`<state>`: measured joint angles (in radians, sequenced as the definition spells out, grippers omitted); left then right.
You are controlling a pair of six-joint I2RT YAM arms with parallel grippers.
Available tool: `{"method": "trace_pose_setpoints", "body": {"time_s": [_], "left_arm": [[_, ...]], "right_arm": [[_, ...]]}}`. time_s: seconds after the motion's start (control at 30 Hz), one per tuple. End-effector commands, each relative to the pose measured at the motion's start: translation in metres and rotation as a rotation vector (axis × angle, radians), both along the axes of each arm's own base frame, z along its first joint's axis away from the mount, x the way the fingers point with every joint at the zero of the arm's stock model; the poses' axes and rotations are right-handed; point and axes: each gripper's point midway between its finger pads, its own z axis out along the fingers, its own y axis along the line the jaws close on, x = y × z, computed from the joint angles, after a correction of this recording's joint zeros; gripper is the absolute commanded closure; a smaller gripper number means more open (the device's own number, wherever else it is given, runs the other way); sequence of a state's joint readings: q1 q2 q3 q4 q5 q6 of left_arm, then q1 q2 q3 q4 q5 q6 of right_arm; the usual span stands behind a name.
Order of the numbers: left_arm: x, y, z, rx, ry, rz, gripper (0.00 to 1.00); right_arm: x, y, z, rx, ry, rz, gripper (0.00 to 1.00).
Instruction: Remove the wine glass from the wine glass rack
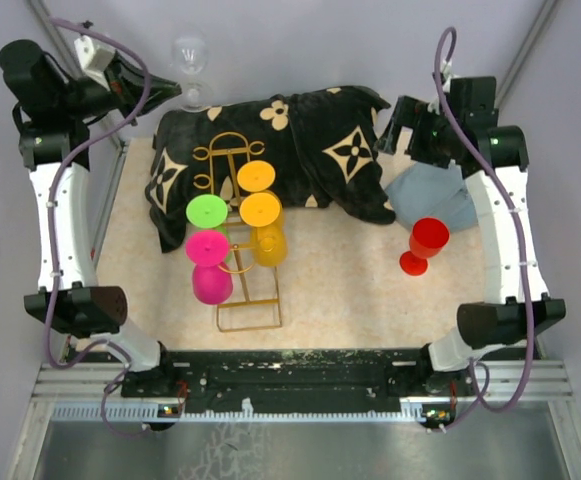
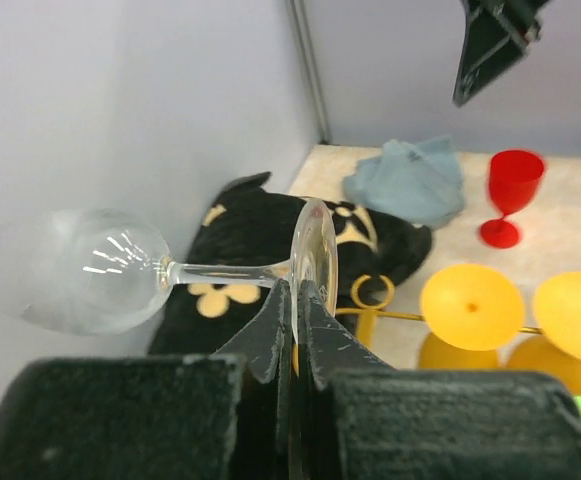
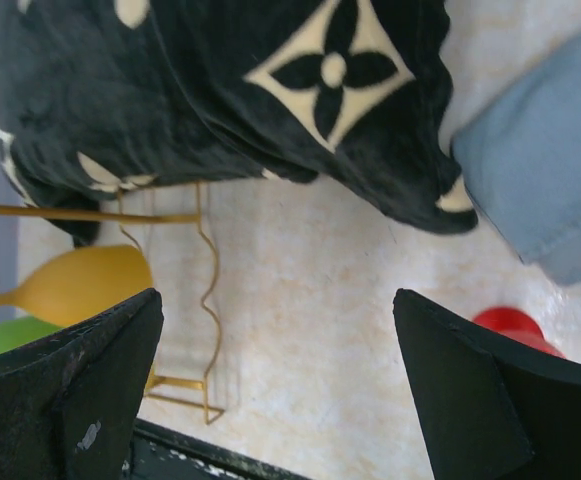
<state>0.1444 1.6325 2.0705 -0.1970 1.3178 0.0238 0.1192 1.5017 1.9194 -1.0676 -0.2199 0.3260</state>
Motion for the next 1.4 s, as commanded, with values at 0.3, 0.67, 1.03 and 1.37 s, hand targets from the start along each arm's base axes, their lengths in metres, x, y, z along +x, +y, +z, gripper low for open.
{"method": "trace_pose_setpoints", "body": {"time_s": [0.3,0.67,1.03,1.37], "left_arm": [[-0.022,-0.068,-0.001,0.220,-0.519,-0.016,1.00],[-0.108,-0.121,0.023,0.030,-0.367,-0.313,1.00],[-0.201,-0.138,0.014,-0.079,-0.033,-0.673,1.00],[-0.232,-0.157,0.031,-0.168,0.028,-0.795,1.00]], "right_arm": [[0.044,0.067,0.109,0.342,-0.192,0.251,0.02],[0.029,0.058,0.128,0.449,-0.254,0.295,0.02],[-0.008,0.001,0.139,0.469,-0.334,0.280,0.03],[-0.055,0.030,0.145,0.595,-0.392,0.548,0.04]]}}
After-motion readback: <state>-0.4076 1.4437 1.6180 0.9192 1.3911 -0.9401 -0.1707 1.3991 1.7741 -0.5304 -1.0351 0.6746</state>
